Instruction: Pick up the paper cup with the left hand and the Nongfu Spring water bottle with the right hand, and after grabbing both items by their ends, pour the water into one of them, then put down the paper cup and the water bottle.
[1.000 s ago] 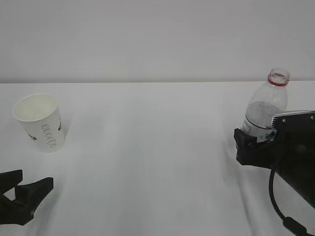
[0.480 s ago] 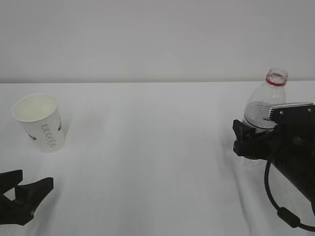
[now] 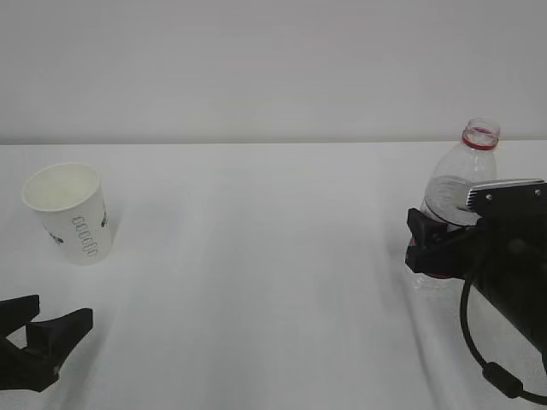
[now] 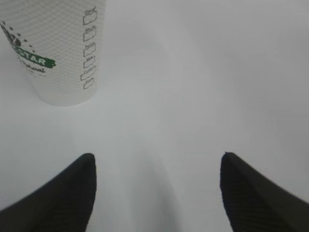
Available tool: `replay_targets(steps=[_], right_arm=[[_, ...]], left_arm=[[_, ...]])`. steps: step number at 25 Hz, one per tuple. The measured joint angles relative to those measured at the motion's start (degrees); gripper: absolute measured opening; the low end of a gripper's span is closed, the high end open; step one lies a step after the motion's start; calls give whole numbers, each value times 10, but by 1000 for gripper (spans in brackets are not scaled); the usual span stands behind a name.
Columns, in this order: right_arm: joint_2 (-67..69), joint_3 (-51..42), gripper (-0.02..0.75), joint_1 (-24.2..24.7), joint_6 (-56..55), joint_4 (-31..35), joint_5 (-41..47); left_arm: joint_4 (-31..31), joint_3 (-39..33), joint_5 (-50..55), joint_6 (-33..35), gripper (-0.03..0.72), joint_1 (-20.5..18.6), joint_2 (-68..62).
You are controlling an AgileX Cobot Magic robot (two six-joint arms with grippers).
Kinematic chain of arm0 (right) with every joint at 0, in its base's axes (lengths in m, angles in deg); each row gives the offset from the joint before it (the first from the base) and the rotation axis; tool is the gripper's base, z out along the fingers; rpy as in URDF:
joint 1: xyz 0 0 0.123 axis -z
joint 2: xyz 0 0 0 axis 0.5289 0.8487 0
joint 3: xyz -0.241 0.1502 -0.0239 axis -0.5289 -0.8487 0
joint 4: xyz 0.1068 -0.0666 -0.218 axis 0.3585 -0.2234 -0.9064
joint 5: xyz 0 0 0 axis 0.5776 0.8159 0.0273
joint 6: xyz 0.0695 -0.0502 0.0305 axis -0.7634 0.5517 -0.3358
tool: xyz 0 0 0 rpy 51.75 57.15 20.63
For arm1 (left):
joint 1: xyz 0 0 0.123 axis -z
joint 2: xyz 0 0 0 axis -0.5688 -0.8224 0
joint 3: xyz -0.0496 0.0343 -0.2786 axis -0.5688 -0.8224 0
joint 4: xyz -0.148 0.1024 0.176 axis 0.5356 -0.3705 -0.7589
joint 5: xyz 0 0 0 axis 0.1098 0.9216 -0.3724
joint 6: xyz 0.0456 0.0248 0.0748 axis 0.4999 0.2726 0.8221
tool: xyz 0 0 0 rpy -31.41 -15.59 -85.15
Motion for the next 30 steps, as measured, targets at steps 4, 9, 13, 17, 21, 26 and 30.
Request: replay_targets(steps=[4, 9, 13, 17, 21, 26, 30], right_arm=[[0, -20, 520, 0, 0, -3, -16], [-21, -45, 519, 0, 11, -9, -14], [-54, -57, 518, 0, 38, -9, 20], [-88, -61, 517, 0, 48, -9, 32], [-113, -61, 517, 0, 49, -14, 38], [-146, -62, 517, 1, 49, -37, 76], [-163, -62, 517, 0, 50, -43, 84]], left_arm=[[-5, 0, 0, 0, 587, 0, 0], [-8, 0, 0, 0, 587, 0, 0], [-9, 0, 0, 0, 587, 0, 0], [-9, 0, 0, 0, 587, 0, 0], [-11, 11, 0, 0, 587, 0, 0], [-10, 49, 0, 0, 587, 0, 0], [-8, 72, 0, 0, 587, 0, -2]])
